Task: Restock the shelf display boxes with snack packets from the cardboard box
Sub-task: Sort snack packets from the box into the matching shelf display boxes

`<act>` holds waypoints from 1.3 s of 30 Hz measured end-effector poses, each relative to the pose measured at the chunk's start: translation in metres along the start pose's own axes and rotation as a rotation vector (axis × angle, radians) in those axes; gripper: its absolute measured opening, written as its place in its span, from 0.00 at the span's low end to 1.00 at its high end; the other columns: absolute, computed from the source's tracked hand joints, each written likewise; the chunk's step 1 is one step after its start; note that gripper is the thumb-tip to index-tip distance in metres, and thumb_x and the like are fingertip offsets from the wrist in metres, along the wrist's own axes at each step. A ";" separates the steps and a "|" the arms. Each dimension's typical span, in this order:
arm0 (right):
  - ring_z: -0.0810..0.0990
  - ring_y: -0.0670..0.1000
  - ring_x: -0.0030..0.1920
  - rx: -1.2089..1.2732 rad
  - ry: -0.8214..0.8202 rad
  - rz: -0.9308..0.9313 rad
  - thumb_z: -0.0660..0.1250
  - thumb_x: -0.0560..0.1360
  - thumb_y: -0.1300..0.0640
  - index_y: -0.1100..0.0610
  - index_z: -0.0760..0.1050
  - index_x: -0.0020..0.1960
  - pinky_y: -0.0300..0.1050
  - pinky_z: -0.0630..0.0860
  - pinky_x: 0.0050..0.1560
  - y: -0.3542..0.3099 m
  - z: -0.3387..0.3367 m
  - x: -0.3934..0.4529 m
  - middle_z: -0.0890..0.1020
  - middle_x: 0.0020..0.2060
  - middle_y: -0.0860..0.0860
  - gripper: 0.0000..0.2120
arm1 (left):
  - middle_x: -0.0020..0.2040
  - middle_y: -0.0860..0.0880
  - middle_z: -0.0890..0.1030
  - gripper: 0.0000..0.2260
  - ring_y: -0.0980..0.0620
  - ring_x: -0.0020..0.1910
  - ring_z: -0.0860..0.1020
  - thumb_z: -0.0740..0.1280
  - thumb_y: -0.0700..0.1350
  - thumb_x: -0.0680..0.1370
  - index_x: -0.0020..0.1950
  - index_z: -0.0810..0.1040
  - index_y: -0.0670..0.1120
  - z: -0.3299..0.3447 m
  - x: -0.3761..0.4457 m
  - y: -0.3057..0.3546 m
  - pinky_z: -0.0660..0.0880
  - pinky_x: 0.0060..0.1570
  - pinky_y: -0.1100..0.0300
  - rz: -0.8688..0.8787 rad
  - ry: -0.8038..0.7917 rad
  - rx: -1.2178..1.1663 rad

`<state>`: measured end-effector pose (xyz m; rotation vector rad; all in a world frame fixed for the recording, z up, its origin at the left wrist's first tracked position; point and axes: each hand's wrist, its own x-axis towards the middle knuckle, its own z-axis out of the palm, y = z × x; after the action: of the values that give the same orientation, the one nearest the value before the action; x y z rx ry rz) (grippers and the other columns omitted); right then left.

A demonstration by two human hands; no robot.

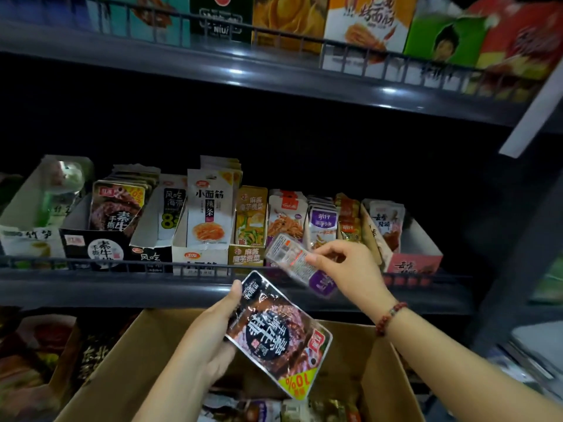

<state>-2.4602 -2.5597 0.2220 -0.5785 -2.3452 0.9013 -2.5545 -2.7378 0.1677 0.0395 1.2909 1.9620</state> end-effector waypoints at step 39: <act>0.74 0.51 0.45 -0.354 0.281 -0.038 0.58 0.79 0.65 0.52 0.66 0.69 0.42 0.69 0.36 0.050 -0.026 0.100 0.76 0.51 0.53 0.20 | 0.51 0.42 0.85 0.11 0.44 0.52 0.82 0.63 0.41 0.81 0.62 0.77 0.41 0.013 -0.001 -0.022 0.76 0.58 0.48 0.160 0.090 -0.039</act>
<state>-2.5095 -2.4568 0.2373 -0.7451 -2.2565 0.3566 -2.5358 -2.7249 0.1572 0.0366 1.3431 2.1459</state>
